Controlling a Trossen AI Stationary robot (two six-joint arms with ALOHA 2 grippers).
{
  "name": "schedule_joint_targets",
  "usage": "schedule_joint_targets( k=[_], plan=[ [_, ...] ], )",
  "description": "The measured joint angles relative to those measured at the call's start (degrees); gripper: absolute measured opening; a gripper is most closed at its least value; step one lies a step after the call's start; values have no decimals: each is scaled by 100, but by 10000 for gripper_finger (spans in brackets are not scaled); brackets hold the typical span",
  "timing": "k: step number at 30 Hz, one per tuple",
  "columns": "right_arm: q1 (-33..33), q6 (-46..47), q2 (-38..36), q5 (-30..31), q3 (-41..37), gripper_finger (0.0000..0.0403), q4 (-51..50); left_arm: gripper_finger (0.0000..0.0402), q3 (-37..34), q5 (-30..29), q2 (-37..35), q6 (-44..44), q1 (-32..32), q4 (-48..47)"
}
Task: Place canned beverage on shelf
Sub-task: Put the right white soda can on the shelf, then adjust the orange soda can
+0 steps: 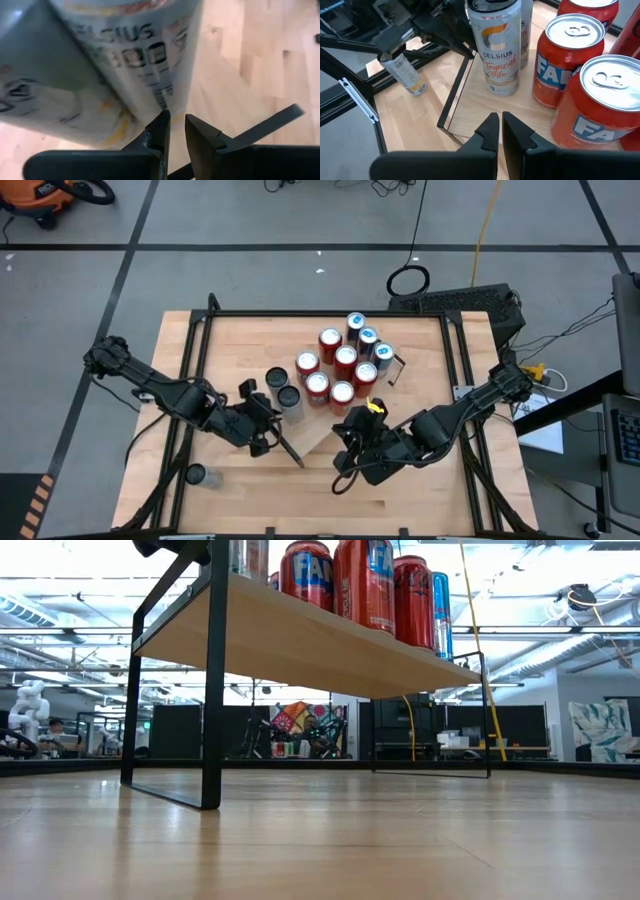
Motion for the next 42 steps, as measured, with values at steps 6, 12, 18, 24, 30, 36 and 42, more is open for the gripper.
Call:
schedule_joint_targets(
  k=[6, 12, 18, 24, 30, 36, 42],
  plan=[
    [0, 34, 0, -4, 0, 0, -29, 61, 10, 15, -9, -3, 0, -70],
    [-13, 444, -202, 11, -9, 0, -323, 61, 22, 519, -214, -599, -120, -129],
    [-292, 1029, -572, 17, -4, 0, -1707, 61, 24, 524, -345, -1055, -476, -176],
    [-348, 843, -541, 3, -167, 0, -2551, 61, 24, 320, -342, -1548, -828, -213],
    [-217, 1320, -529, 15, -943, 0, -1826, 61, 24, 41, -339, -2030, -1136, -216],
    [-224, 1714, -529, 498, -1672, 0, -1272, 61, 24, -72, -339, -2246, -1343, -227],
    [-445, 1803, -529, 773, -2090, 0, -1026, 61, 24, -76, -339, -2259, -1459, -225]
  ],
)
